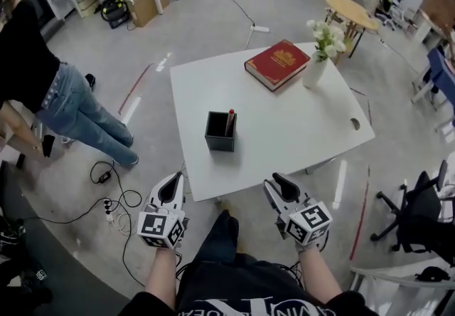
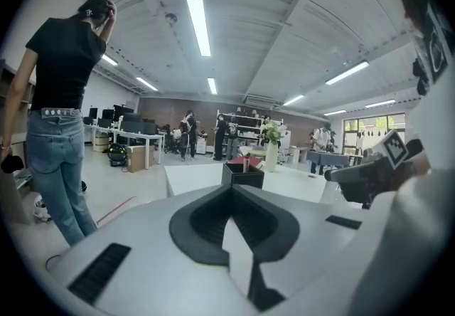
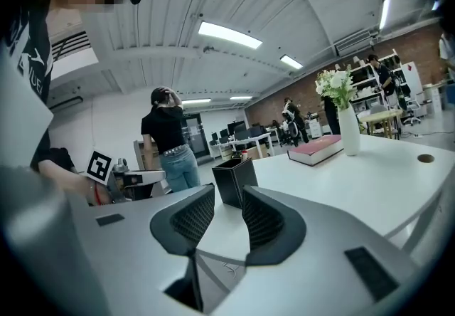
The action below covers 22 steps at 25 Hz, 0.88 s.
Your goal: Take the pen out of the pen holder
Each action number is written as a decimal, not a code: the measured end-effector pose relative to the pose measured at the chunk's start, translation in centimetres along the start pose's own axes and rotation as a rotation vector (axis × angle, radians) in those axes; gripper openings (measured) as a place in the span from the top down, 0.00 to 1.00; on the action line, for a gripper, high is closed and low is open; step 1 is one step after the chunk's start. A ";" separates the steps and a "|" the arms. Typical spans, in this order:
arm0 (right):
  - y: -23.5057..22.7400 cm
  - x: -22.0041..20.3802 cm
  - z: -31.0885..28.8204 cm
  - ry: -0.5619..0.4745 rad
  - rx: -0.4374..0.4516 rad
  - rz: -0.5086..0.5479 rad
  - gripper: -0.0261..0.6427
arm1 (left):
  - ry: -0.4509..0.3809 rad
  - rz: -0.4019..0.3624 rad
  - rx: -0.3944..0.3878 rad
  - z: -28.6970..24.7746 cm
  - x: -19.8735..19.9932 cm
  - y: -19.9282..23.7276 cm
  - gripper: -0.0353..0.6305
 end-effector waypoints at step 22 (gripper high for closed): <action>-4.7 4.9 -14.6 0.073 0.124 0.011 0.75 | 0.037 0.068 -0.021 -10.5 0.5 5.9 0.94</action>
Point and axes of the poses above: the fingertips, and each gripper's own axes: z backward along the fingers, y to its left, x out of its top, the point moved 6 cm from there along z, backward along the fingers, and after that the axes turned 1 degree about x, right-handed, at the moved point
